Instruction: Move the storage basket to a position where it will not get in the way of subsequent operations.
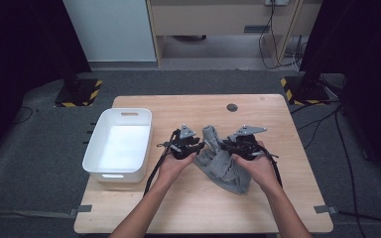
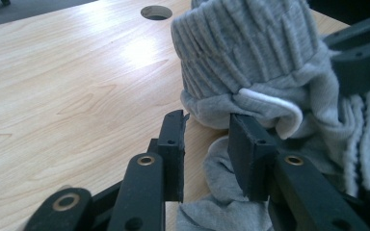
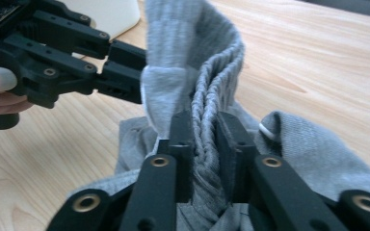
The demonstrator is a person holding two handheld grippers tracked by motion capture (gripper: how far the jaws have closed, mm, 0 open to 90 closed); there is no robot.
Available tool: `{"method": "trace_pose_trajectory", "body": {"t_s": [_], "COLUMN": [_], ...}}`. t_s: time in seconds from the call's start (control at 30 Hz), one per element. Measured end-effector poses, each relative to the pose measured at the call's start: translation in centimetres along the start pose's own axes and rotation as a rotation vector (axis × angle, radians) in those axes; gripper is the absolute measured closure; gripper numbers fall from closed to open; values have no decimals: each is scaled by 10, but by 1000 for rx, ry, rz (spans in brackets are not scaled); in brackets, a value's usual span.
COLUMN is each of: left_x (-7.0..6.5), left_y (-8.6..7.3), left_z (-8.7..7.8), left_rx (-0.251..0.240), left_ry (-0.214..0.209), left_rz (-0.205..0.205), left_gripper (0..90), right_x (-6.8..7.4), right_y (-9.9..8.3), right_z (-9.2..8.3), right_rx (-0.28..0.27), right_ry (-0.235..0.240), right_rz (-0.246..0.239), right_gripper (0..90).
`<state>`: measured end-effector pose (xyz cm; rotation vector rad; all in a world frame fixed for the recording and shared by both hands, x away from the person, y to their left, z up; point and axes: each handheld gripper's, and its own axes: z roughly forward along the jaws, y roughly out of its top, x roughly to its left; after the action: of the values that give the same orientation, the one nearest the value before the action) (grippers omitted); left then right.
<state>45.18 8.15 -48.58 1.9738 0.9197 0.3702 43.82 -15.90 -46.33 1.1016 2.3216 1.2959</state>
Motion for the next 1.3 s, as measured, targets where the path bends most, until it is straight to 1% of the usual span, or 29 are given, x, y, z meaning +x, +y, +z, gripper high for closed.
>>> {"method": "trace_pose_trajectory", "body": {"t_s": [0.1, 0.2, 0.23, 0.33, 0.4, 0.47, 0.53, 0.6, 0.63, 0.67, 0.7, 0.73, 0.77, 0.87, 0.9, 1.0, 1.07, 1.17, 1.23, 1.27, 1.3], "left_x": [-1, -4, -5, -9, -11, -12, -13, -13, -13, -14, -14, -14, -12, -10, -11, -15, -16, -15, -13, -13, -14], "left_y": [0, 0, 0, 1, 2, 3, 4, 4, 5, 5, 5, 5, 5, 4, 5, 5, 6, 7, 8, 8, 9], "left_z": [0, 0, 0, -1, -1, -2, -1, -2, -2, -1, 0, 1, 3, 6, 6, 7, 7, 7, 8, 8, 8], "left_rx": [0, 3, 4, -8, -14, -25, -25, -32, -32, -25, -7, 11, 19, 1, -2, -3, -8, -21, -25, -29, -29], "left_ry": [-17, -46, -58, -88, -99, -116, -121, -138, -135, -120, -96, -71, -59, -84, -89, -94, -92, -80, -73, -70, -60], "left_rz": [-7, -11, -12, -8, -7, -14, -22, -50, -54, -49, -38, -35, -41, -92, -96, -83, -82, -88, -96, -93, -77], "left_gripper": [643, 588, 588, 549, 521, 501, 476, 459, 454, 452, 453, 456, 458, 458, 459, 458, 453, 460, 512, 548, 603], "right_x": [-2, -3, -3, -3, -2, -2, -2, -1, -1, 0, 0, 0, 0, 1, 2, 1, 1, 2, 2, 3, 3], "right_y": [0, 1, 1, 1, 1, 1, 1, 1, 2, 2, 2, 2, 2, 3, 3, 3, 3, 3, 3, 3, 3], "right_z": [-3, -3, -3, -3, -3, -3, -2, -2, -1, -1, -2, -2, -2, -2, -3, -3, -3, -3, -3, -3, -2], "right_rx": [-4, 0, 0, 2, 3, 1, 3, 4, 4, 5, 5, 5, 3, 0, 2, 1, 1, 1, 1, 1, 1], "right_ry": [-14, -39, -39, -37, -39, -42, -41, -41, -41, -41, -40, -38, -32, -29, -30, -30, -29, -23, -19, -17, -17], "right_rz": [1, -17, -17, -19, -22, -25, -20, -26, -25, -25, -24, -23, -24, -35, -34, -33, -34, -34, -32, -37, -37], "right_gripper": [803, 808, 808, 808, 808, 808, 808, 808, 808, 809, 810, 811, 813, 814, 814, 815, 815, 817, 818, 818, 818]}}
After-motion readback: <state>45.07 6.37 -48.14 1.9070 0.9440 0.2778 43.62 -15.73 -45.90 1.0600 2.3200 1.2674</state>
